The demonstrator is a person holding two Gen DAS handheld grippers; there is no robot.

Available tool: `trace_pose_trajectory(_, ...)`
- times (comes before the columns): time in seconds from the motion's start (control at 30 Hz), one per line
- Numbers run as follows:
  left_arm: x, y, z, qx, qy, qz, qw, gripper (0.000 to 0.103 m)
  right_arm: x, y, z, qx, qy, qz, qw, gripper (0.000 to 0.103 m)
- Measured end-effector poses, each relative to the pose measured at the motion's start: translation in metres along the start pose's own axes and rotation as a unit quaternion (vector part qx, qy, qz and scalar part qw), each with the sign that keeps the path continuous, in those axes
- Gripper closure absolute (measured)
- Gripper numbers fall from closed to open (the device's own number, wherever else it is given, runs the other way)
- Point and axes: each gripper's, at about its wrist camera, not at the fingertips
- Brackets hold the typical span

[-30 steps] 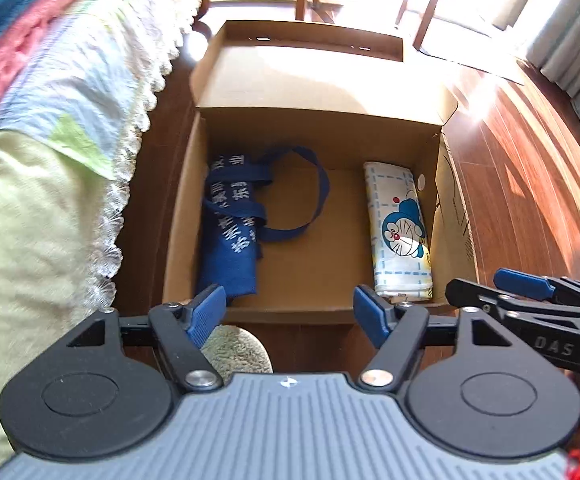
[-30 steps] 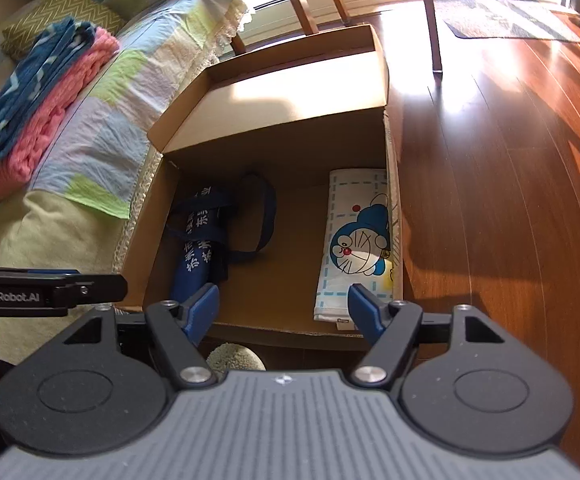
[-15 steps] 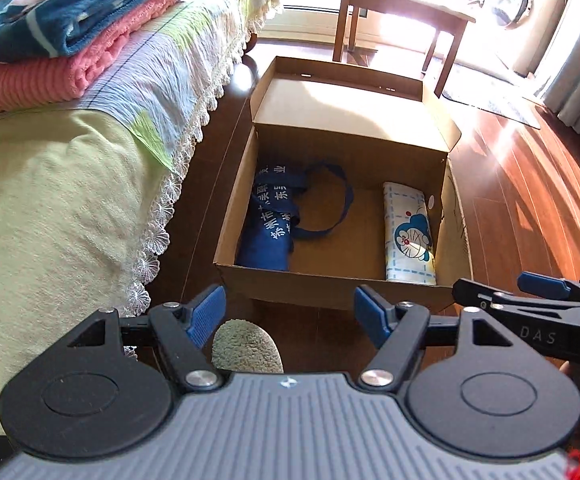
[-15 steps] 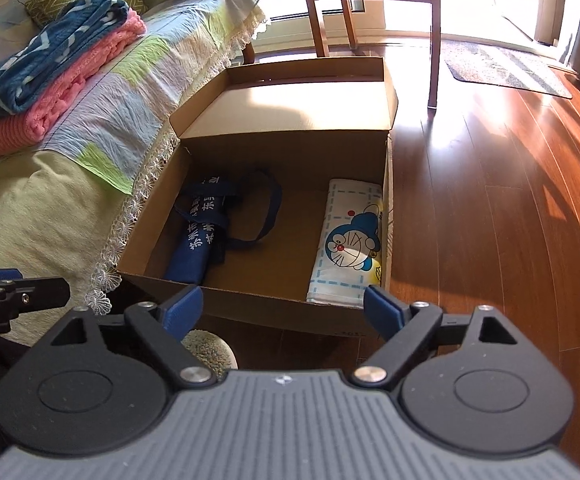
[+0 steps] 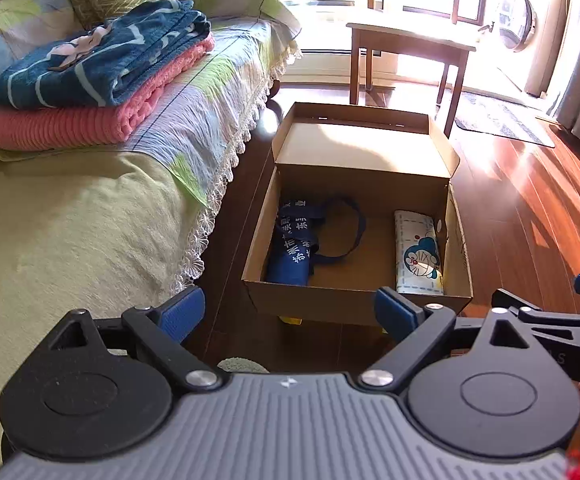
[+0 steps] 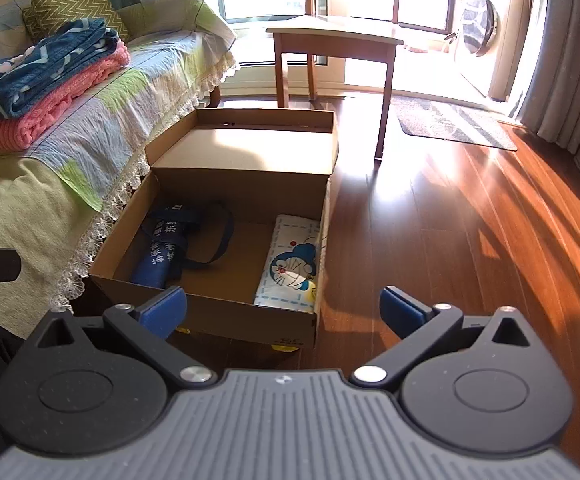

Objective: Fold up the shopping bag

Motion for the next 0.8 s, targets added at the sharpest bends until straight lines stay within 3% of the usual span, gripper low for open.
trace_pose_trajectory(0.07, 0.001, 0.004, -0.001, 0.001, 0.005, -0.002, 1.0, 0.01, 0.001, 0.006, 0.001, 0.008, 0.009, 0.007, 1.0, 0.001)
trace_pose_trajectory(0.23, 0.007, 0.012, 0.0, 0.007, 0.004, -0.014, 0.9999, 0.01, 0.015, 0.012, -0.011, -0.02, -0.041, -0.063, 0.997, 0.001)
trace_pose_trajectory(0.33, 0.01, 0.014, 0.004, 0.009, 0.004, -0.027, 0.9996, 0.01, 0.017, 0.009, -0.018, -0.053, -0.055, -0.059, 0.995, 0.001)
trace_pose_trajectory(0.8, 0.005, -0.01, 0.019, -0.027, 0.024, -0.074, 0.9966, 0.01, -0.004, -0.024, -0.018, -0.083, -0.035, -0.04, 0.995, 0.001)
Point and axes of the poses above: each gripper's, at about its wrist camera, not at the fingertips, and y roughly against the way its jaws point, x to its right, z to its underside, and after that the axes turned 2 degrees about z, right-handed
